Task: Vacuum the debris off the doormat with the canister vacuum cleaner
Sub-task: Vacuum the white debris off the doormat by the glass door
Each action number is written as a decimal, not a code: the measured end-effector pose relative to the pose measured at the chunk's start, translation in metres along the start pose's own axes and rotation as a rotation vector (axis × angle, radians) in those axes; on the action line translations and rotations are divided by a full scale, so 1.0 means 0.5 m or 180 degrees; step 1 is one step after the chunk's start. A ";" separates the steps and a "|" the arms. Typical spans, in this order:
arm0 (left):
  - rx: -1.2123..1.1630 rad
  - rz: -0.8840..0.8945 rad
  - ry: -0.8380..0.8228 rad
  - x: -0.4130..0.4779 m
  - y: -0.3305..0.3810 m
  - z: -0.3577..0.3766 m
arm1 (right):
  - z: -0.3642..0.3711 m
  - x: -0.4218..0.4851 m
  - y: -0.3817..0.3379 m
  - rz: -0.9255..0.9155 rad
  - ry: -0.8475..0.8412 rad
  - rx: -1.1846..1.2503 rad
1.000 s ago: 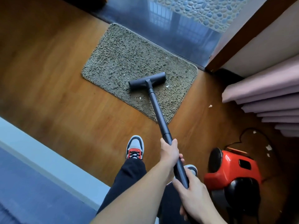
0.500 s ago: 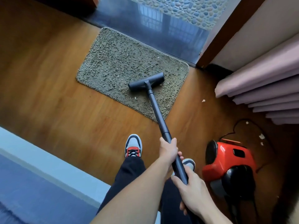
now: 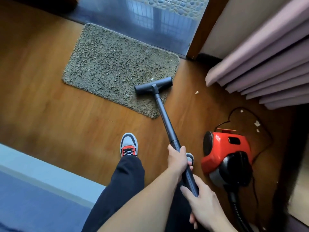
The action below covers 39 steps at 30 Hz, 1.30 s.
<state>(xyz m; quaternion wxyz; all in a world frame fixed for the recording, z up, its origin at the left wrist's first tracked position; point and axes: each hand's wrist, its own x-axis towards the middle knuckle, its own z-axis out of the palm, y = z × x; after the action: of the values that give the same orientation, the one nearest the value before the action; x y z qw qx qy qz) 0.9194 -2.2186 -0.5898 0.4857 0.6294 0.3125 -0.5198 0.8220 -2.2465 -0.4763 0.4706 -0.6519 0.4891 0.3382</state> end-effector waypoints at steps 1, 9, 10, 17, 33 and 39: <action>0.0009 0.0009 0.0014 0.006 0.013 -0.001 | 0.000 0.009 -0.008 -0.0012 -0.0017 0.0030; 0.0036 0.0204 0.0155 0.059 0.141 -0.012 | -0.016 0.065 -0.128 -0.0366 -0.0039 0.0248; 0.0066 0.0235 0.0170 0.066 0.156 -0.015 | -0.017 0.071 -0.144 -0.0382 -0.0044 0.0248; 0.0114 0.0315 0.0132 0.103 0.247 -0.039 | -0.011 0.113 -0.230 -0.0387 0.0027 0.0279; -0.0025 -0.0071 0.0100 0.008 0.103 -0.029 | -0.016 0.018 -0.115 0.0031 -0.0167 0.0125; 0.0070 0.0077 0.0308 0.062 0.167 -0.026 | -0.027 0.061 -0.175 -0.0177 -0.0213 0.0302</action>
<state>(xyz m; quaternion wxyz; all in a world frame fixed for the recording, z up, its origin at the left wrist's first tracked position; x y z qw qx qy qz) 1.0069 -2.2379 -0.5956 0.4693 0.6629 0.3222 -0.4863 0.9144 -2.2623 -0.4747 0.5263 -0.6305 0.4703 0.3230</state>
